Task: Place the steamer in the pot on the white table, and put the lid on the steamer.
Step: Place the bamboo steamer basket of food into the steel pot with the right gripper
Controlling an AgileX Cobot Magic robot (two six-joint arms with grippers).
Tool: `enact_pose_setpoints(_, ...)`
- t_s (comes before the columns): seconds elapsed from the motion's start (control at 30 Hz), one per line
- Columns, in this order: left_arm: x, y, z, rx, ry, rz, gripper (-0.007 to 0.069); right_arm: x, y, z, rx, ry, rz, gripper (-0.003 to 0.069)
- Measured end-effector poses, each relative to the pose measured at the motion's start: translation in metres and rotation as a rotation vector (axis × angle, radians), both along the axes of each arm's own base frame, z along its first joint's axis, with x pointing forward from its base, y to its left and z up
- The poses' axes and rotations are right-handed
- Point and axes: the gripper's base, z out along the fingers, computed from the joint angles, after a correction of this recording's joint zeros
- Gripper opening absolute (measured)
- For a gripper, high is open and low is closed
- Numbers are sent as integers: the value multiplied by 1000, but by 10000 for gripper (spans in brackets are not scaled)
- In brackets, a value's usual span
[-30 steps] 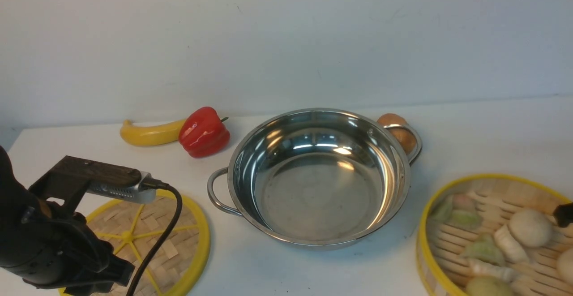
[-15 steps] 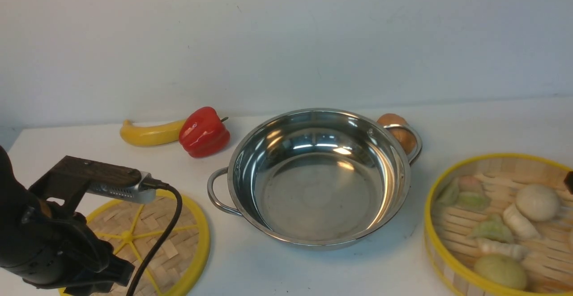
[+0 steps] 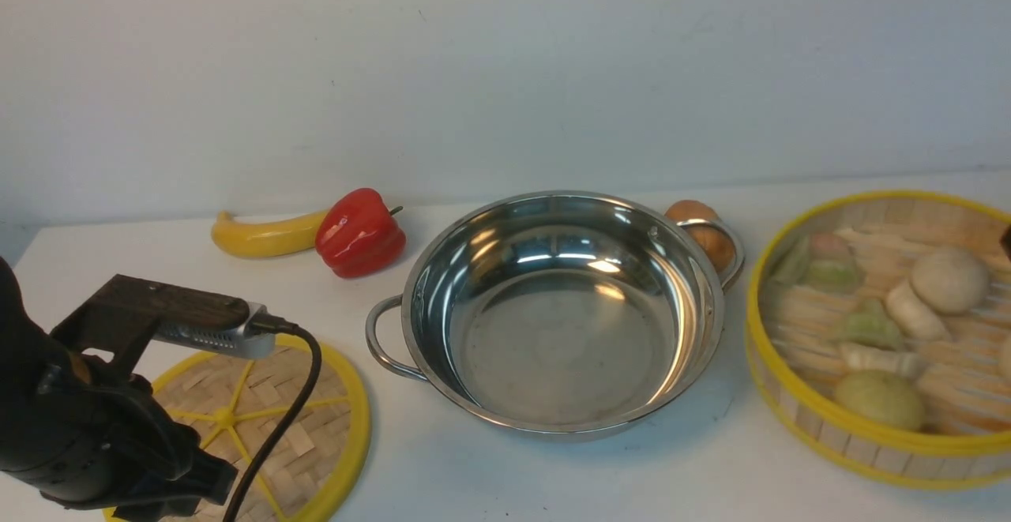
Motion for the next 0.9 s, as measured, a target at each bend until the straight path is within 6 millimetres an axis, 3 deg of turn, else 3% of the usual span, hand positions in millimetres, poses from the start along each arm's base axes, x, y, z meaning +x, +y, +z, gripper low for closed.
enact_pose_setpoints(0.23,0,0,0,0,0,0,241,12,9,26,103,-104,-9,71)
enact_pose_setpoints(0.43,0,0,0,0,0,0,241,16,23,34,152,-136,26,71)
enact_pose_setpoints(0.63,0,0,0,-2,0,1,241,24,64,39,163,-135,128,71)
enact_pose_setpoints(0.9,-1,0,0,-3,13,1,241,64,130,50,203,-212,215,71)
